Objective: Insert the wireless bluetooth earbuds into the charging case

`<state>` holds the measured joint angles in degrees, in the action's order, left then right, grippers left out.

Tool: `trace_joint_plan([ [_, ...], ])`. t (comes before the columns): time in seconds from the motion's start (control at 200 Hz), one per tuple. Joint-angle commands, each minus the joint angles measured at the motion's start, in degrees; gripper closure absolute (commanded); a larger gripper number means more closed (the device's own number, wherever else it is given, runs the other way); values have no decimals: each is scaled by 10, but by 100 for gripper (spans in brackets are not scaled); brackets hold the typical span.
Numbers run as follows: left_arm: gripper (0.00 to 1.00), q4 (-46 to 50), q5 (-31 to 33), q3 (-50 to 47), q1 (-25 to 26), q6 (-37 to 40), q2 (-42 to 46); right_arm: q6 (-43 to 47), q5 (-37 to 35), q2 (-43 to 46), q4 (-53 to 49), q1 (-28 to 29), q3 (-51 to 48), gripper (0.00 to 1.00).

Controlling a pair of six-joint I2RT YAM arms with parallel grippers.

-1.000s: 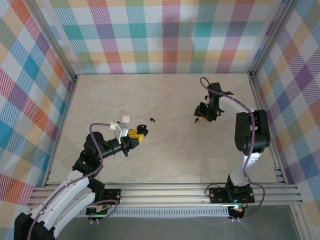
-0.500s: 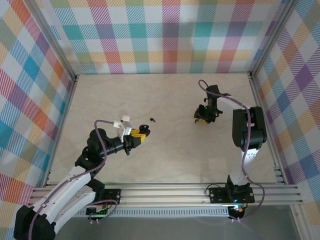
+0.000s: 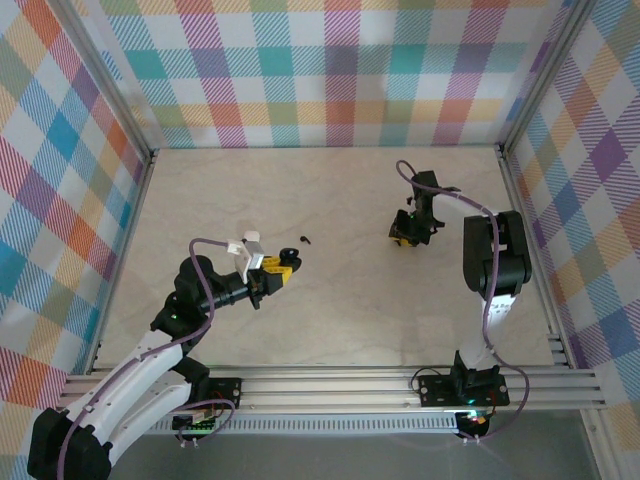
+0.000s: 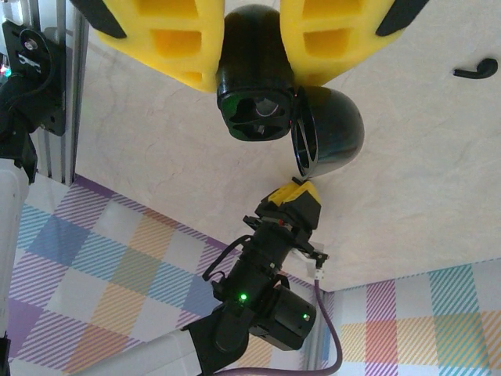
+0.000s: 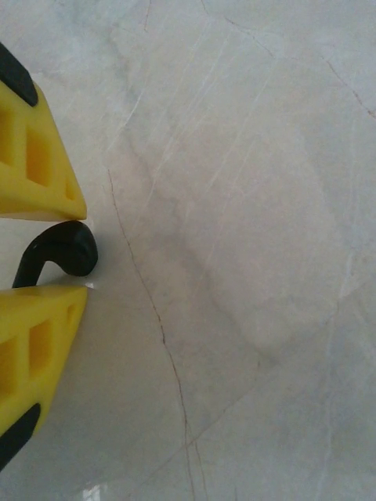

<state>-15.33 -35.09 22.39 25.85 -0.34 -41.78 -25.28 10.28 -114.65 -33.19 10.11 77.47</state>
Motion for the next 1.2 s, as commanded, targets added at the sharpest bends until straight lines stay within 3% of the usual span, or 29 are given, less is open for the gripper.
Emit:
trace_joint_plan([
  [0.0,100,-14,-13,20,3,12,2,1,17,-21,-9,14,17,74],
  [0.2,100,-8,-13,19,3,12,4,2,22,-15,-23,22,20,74],
  [0.31,100,-8,-11,18,3,13,5,-10,39,1,-20,29,11,60],
  [0.395,100,-8,-10,18,3,13,4,-21,57,13,-14,30,4,56],
  [0.725,100,-3,-13,19,3,14,11,-43,87,42,-11,29,-12,56],
  [1.195,100,21,-6,15,3,14,45,14,6,41,-55,30,27,58],
])
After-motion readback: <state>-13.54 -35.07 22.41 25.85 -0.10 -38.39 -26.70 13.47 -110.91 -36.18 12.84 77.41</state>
